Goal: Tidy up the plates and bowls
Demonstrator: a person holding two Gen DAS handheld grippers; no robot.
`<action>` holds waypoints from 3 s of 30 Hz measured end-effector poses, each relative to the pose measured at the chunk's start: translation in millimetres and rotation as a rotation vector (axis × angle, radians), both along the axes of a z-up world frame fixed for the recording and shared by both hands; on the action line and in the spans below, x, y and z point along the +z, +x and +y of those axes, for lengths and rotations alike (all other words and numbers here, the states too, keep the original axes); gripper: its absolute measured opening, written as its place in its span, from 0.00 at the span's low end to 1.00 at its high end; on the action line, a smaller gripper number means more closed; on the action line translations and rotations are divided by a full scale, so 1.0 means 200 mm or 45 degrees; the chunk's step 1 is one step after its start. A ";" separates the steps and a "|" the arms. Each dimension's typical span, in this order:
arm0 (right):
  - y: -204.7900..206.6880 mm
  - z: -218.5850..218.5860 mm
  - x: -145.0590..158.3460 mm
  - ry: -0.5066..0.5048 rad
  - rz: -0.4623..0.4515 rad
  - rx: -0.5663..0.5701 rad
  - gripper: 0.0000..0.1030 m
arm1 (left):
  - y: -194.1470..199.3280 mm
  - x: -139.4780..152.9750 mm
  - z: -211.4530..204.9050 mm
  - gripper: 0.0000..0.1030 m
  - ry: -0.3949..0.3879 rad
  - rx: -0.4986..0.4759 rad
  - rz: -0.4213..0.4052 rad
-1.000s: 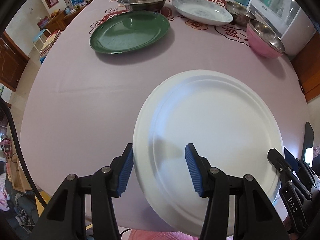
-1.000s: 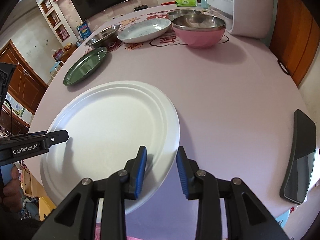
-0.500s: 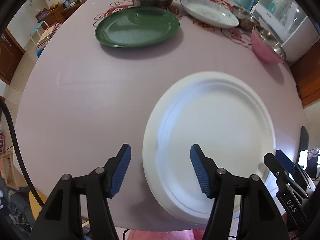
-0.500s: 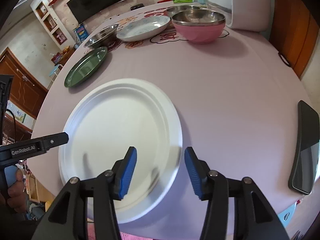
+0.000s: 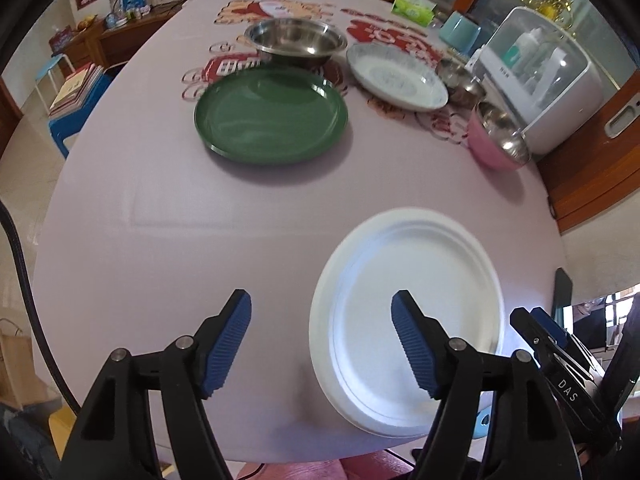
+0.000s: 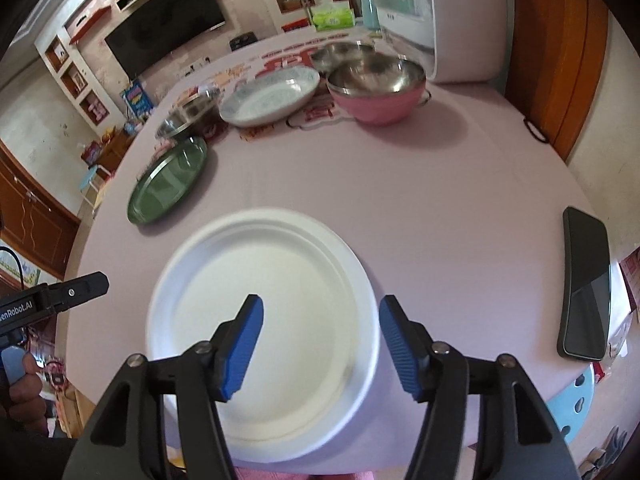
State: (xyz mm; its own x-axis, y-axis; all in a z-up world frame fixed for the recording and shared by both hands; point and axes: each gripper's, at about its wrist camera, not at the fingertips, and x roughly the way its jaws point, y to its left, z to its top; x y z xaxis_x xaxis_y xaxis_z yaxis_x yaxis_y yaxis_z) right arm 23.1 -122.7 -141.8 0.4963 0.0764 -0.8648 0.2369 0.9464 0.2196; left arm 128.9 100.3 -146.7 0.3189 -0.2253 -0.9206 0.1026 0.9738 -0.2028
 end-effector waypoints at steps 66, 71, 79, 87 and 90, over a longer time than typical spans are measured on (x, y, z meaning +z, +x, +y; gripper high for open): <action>1.60 -0.40 -0.08 0.269 0.019 0.388 0.62 | 1.25 -0.12 -0.56 0.77 0.031 0.376 0.048; 1.63 -0.37 -0.14 0.257 0.069 0.418 0.62 | 1.31 -0.22 -0.56 0.77 0.040 0.382 0.091; 1.68 -0.31 -0.20 0.183 0.089 0.469 0.62 | 1.38 -0.33 -0.53 0.77 0.008 0.382 0.114; 1.70 -0.24 -0.23 0.088 0.089 0.477 0.63 | 1.43 -0.34 -0.53 0.77 0.054 0.344 0.040; 1.71 -0.24 -0.23 0.059 0.080 0.469 0.63 | 1.46 -0.35 -0.54 0.75 0.038 0.322 0.034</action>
